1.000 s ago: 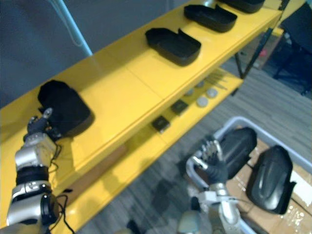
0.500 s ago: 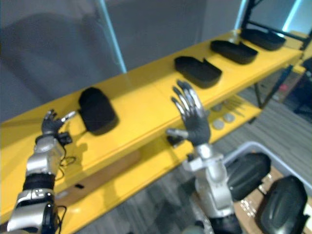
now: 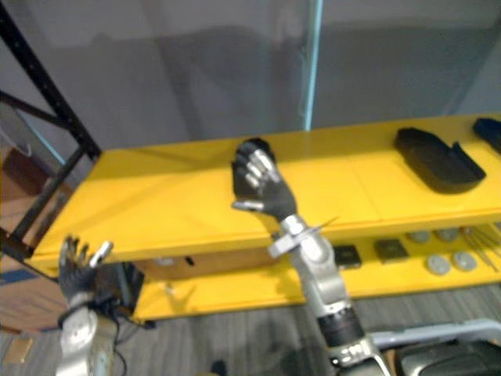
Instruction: Walk over and take plastic housings, then place them on the shelf
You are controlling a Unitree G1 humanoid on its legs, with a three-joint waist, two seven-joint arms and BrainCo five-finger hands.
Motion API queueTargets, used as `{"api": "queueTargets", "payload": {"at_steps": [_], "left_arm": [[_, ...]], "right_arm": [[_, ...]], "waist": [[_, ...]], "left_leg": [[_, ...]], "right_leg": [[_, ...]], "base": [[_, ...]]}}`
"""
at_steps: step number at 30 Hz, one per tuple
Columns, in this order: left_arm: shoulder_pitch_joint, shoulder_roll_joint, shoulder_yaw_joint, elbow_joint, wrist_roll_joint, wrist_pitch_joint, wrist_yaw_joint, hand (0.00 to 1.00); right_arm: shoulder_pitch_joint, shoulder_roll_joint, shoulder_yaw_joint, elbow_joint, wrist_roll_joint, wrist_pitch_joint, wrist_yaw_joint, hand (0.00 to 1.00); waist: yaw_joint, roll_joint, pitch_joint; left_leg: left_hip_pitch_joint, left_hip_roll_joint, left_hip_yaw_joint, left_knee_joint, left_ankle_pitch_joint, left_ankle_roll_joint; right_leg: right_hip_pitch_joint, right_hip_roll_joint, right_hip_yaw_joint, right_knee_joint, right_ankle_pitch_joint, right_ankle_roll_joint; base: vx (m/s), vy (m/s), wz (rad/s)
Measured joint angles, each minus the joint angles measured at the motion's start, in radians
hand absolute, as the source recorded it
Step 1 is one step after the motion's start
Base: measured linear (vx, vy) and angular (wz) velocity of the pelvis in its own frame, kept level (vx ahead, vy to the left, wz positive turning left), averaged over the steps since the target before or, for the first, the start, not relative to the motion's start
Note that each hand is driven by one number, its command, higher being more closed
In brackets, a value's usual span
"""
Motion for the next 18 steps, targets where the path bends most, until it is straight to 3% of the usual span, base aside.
{"api": "queueTargets", "payload": {"at_steps": [2, 4, 11, 18], "left_arm": [[0.043, -0.031, -0.03, 0.074, 0.028, -0.002, -0.002, 0.0], [0.065, -0.05, -0.051, 0.12, 0.047, -0.008, -0.012, 0.0], [0.087, -0.068, -0.157, 0.166, 0.055, -0.101, -0.083, 0.0], [0.087, -0.068, -0.274, 0.167, 0.033, -0.109, -0.124, 0.0]], "right_arm": [[-0.034, 0.029, 0.012, 0.1, -0.006, 0.037, -0.062, 0.0], [-0.098, 0.045, 0.012, 0.194, -0.014, 0.051, -0.11, 0.0], [-0.276, 0.107, 0.012, 0.401, -0.048, 0.053, -0.249, 0.0], [-0.407, 0.182, 0.008, 0.539, -0.099, 0.054, -0.408, 0.0]], "waist": [[0.026, -0.022, -0.006], [0.032, -0.028, -0.002], [0.07, -0.005, 0.015], [0.085, -0.006, 0.06]], "left_leg": [[-0.011, -0.002, -0.013, 0.0, 0.004, 0.0], [-0.013, -0.005, -0.026, 0.0, 0.01, -0.001], [-0.014, -0.009, -0.042, 0.0, 0.02, 0.003], [-0.035, -0.036, -0.078, 0.0, 0.031, 0.014]], "right_leg": [[0.0, 0.001, -0.017, 0.001, 0.0, -0.001], [0.002, 0.0, -0.025, 0.009, 0.001, 0.0], [0.008, -0.004, -0.05, 0.015, 0.001, 0.0], [0.022, -0.024, -0.099, 0.016, 0.009, 0.015]], "base": [[0.01, -0.018, 0.17], [0.01, -0.012, 0.17], [-0.02, -0.002, 0.06], [-0.02, 0.016, 0.19]]}}
